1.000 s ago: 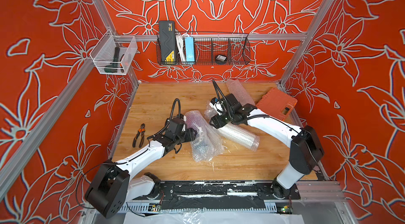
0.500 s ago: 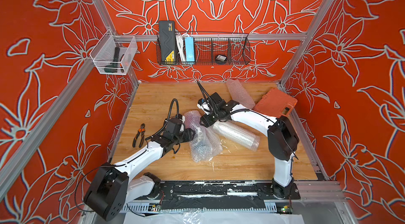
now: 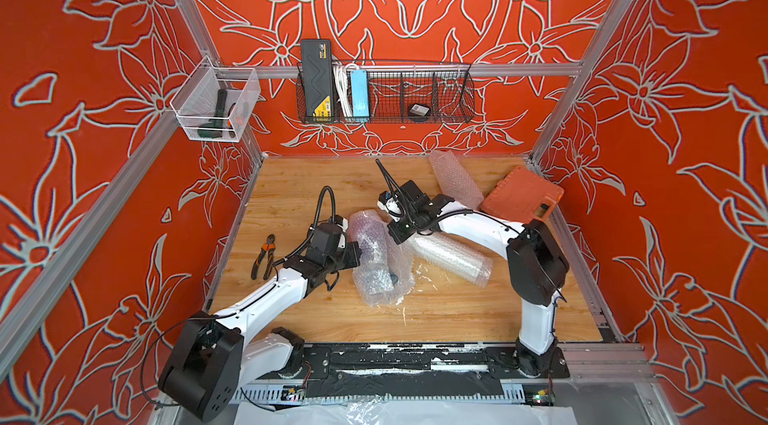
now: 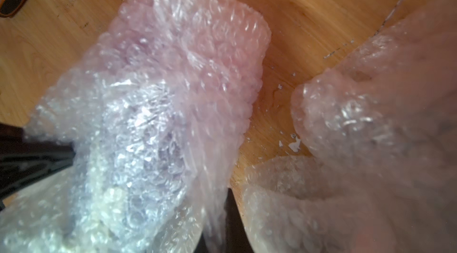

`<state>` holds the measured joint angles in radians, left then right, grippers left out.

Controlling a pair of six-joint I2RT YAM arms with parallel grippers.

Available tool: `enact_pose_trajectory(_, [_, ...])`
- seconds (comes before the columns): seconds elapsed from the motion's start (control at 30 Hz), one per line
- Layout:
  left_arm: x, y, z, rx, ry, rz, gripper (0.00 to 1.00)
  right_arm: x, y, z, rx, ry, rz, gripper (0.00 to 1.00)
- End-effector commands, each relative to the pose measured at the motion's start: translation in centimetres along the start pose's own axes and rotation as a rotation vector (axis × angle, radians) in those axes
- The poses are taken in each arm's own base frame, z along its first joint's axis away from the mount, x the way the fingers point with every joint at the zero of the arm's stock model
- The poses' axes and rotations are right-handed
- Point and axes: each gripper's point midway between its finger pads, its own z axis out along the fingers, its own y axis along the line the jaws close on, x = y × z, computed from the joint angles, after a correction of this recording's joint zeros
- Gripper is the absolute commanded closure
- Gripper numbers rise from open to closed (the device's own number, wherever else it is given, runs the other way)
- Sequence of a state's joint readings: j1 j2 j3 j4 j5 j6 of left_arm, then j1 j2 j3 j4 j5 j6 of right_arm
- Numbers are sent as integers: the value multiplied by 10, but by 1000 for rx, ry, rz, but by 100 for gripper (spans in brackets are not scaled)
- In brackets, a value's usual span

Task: Unwrap the vase from the bubble wrap
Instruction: Unwrap the bubble wrap at the center of the board.

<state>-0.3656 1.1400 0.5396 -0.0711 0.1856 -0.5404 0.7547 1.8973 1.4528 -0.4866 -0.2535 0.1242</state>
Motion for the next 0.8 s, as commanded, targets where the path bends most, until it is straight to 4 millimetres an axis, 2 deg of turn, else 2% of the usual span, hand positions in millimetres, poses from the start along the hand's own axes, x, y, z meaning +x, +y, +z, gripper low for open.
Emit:
enact_pose_trajectory(0.0, [5, 21, -6, -74, -2, -20, 100, -5, -10, -23, 41, -62, 37, 100])
enact_pose_trajectory(0.17, [1, 32, -13, -119, -31, -32, 100, 3, -21, -34, -5, -137, 154, 100])
enact_pose_trajectory(0.37, [-7, 43, -28, -201, -67, -5, 100, 18, -35, -37, -12, -162, 231, 100])
enact_pose_trajectory(0.6, [-6, 46, -33, -220, -68, 2, 100, 33, -42, -36, -10, -184, 289, 100])
enact_pose_trajectory(0.77, [-12, 44, -45, -222, -115, 7, 100, 44, -50, -42, 26, -207, 320, 100])
